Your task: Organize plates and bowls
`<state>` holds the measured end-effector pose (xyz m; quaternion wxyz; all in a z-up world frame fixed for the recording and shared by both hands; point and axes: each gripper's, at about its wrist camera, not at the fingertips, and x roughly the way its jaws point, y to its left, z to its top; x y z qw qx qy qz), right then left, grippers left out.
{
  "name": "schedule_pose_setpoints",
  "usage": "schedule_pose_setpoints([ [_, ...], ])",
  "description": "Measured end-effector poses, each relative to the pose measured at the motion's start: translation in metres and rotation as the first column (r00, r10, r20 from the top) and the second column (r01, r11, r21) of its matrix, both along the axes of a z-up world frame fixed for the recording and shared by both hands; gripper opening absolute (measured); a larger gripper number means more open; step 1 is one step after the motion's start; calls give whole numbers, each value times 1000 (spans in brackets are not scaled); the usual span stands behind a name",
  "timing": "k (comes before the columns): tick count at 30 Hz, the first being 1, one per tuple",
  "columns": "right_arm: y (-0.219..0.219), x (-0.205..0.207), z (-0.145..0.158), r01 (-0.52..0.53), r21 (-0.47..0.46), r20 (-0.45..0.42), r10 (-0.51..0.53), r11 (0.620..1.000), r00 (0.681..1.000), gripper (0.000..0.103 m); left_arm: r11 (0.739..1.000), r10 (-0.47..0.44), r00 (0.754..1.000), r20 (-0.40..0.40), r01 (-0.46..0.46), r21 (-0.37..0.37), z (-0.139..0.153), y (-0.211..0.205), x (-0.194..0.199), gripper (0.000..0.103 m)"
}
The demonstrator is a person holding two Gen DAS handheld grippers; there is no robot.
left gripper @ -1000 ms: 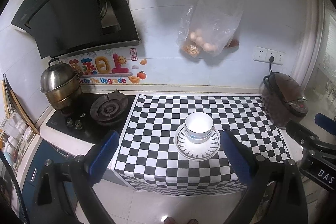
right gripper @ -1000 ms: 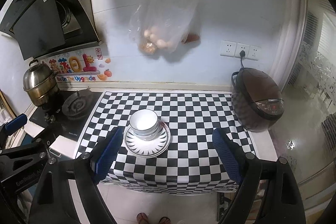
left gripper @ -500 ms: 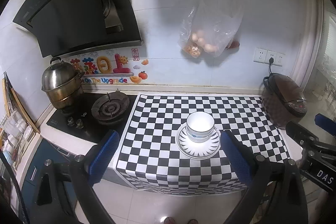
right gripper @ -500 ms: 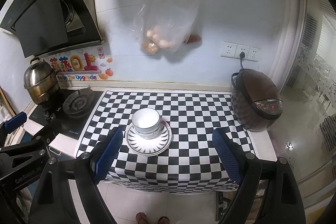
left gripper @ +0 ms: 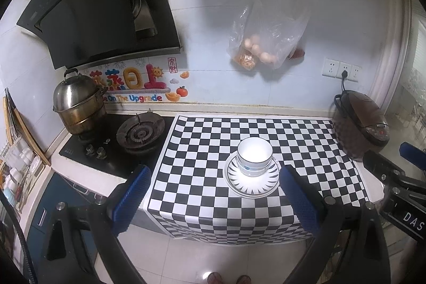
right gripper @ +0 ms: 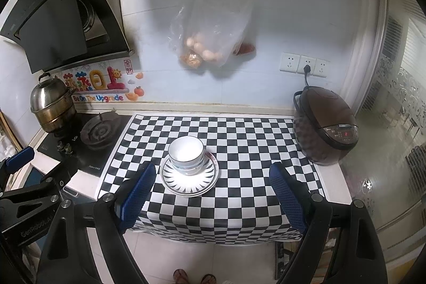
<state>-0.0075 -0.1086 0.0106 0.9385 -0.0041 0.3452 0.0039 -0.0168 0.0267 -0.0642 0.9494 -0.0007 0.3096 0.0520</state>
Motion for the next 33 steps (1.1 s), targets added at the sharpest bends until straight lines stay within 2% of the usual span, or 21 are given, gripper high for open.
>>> schedule_pose_setpoints([
  [33, 0, -9, -6, 35, 3, -1, -35, 999, 999, 89, 1000, -5, 1000, 13, 5, -11, 5, -5, -3, 99],
])
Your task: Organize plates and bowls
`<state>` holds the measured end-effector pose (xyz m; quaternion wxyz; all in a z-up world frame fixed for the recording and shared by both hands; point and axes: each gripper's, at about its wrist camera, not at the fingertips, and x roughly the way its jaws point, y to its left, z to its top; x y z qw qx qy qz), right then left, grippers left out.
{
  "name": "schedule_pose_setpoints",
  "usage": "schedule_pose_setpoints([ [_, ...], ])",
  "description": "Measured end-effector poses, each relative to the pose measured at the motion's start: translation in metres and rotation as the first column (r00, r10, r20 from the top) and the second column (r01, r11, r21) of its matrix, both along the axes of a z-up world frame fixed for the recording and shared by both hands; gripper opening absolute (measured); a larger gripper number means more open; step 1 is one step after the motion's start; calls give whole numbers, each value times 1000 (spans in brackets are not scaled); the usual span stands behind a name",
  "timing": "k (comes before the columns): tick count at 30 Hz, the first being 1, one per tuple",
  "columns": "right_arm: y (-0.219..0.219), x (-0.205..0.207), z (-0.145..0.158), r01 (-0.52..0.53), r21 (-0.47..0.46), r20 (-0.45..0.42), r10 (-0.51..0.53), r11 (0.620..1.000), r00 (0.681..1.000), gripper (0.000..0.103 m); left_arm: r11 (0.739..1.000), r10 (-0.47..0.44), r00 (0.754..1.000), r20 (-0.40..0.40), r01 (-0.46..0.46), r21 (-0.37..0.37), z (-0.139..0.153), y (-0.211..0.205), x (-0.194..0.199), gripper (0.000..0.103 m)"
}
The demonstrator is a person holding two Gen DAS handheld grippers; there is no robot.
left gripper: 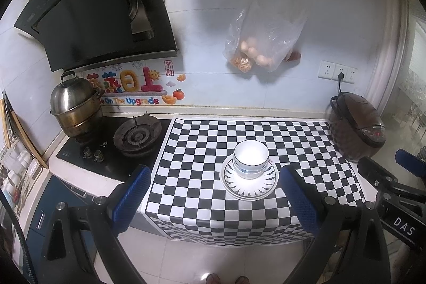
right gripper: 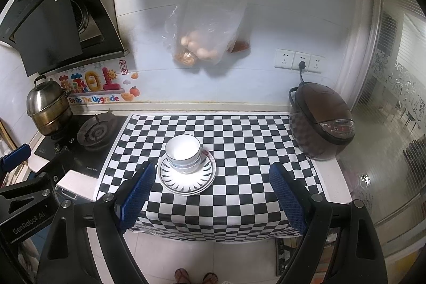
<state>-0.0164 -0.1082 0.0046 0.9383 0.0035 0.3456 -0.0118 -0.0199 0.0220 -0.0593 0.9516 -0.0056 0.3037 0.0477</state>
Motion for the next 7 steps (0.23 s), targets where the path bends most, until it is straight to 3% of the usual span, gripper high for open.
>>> schedule_pose_setpoints([
  [7, 0, 0, 0, 1, -3, 0, -1, 1000, 1000, 89, 1000, 5, 1000, 10, -5, 9, 1, 4, 2, 99],
])
